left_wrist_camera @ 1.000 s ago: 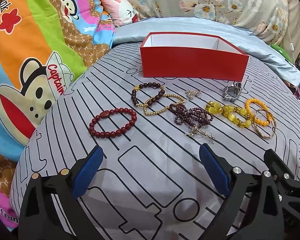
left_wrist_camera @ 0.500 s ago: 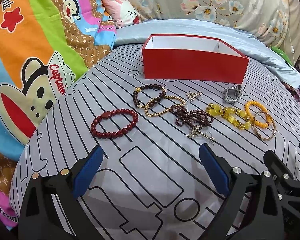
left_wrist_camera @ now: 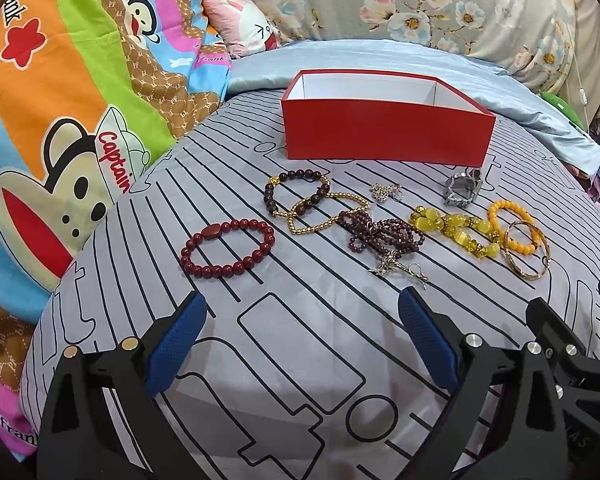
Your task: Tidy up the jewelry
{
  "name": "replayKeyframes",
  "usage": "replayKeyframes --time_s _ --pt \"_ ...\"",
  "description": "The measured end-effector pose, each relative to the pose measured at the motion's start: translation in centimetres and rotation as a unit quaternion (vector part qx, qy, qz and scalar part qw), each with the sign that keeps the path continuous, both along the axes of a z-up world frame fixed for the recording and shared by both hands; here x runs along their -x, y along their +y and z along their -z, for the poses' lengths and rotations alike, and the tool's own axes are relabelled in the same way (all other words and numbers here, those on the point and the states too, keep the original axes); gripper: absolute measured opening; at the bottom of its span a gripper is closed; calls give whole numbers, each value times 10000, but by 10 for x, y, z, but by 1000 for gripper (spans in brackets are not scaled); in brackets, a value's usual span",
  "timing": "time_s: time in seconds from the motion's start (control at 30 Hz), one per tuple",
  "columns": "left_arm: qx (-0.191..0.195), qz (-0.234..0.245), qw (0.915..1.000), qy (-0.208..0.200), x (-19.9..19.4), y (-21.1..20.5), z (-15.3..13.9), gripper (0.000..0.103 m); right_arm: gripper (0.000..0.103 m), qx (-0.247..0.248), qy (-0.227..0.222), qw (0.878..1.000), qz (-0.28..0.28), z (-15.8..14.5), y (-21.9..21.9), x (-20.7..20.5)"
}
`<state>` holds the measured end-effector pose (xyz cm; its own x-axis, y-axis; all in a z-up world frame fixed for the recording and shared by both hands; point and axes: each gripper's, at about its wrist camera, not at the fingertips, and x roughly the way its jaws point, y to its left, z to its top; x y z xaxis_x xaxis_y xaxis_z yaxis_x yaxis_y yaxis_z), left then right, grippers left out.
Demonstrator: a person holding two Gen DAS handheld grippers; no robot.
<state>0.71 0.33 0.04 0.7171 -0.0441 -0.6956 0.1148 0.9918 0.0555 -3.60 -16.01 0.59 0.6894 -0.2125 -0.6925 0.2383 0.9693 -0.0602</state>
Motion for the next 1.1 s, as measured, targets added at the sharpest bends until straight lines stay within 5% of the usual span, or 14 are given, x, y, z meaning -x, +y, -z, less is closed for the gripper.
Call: replayKeyframes --time_s 1.1 --pt "194 -70 9998 -53 3 4 -1 92 96 -50 -22 10000 -6 -2 -2 2"
